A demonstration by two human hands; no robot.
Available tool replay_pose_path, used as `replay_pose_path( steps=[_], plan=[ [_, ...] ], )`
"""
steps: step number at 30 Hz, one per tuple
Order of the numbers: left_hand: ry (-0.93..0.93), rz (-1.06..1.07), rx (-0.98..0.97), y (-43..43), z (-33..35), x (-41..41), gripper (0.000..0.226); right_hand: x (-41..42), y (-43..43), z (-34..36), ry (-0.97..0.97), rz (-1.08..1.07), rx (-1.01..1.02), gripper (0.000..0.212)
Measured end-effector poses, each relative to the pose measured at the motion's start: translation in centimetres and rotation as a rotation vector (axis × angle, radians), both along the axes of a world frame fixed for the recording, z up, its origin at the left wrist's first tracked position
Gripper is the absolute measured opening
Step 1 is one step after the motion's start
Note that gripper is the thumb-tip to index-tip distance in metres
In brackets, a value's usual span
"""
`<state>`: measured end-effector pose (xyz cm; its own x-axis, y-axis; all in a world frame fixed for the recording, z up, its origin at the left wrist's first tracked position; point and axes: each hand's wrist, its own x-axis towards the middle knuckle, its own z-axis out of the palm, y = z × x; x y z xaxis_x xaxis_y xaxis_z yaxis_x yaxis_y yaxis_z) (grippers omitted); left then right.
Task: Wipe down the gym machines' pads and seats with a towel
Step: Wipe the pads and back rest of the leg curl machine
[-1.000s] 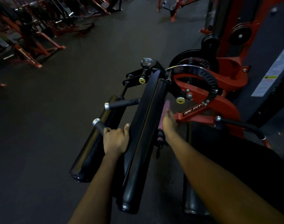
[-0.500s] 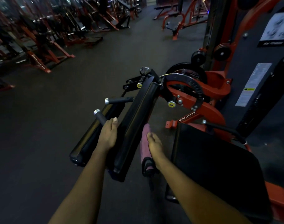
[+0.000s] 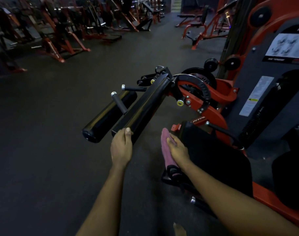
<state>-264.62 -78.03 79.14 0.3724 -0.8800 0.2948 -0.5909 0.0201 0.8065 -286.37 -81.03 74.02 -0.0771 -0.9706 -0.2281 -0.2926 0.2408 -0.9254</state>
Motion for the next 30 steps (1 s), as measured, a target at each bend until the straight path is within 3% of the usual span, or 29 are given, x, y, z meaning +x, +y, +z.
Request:
replay_pose_path(
  steps=[8, 15, 20, 23, 30],
  plan=[
    [-0.002, 0.021, 0.194, 4.0, -6.5, -6.6, 0.041, -6.6, 0.7, -2.4, 0.291, 0.196, 0.002, 0.048],
    [0.089, 0.280, 0.497, 5.7, -17.5, -14.2, 0.022, -11.3, -2.7, -9.6, 0.705, 0.585, -0.094, 0.055],
    [0.153, 0.281, 0.519, 5.4, -23.5, -17.5, 0.019, -9.8, -5.0, -16.9, 0.929, 0.809, -0.270, 0.059],
    [0.173, 0.233, 0.548, 3.3, -27.2, -18.0, 0.034, -9.3, -4.9, -22.2, 1.070, 0.882, -0.361, 0.061],
    [0.191, 0.339, 0.402, 1.7, -31.1, -19.0, 0.036, -7.9, -7.7, -24.5, 1.117, 1.041, -0.528, 0.067]
  ],
)
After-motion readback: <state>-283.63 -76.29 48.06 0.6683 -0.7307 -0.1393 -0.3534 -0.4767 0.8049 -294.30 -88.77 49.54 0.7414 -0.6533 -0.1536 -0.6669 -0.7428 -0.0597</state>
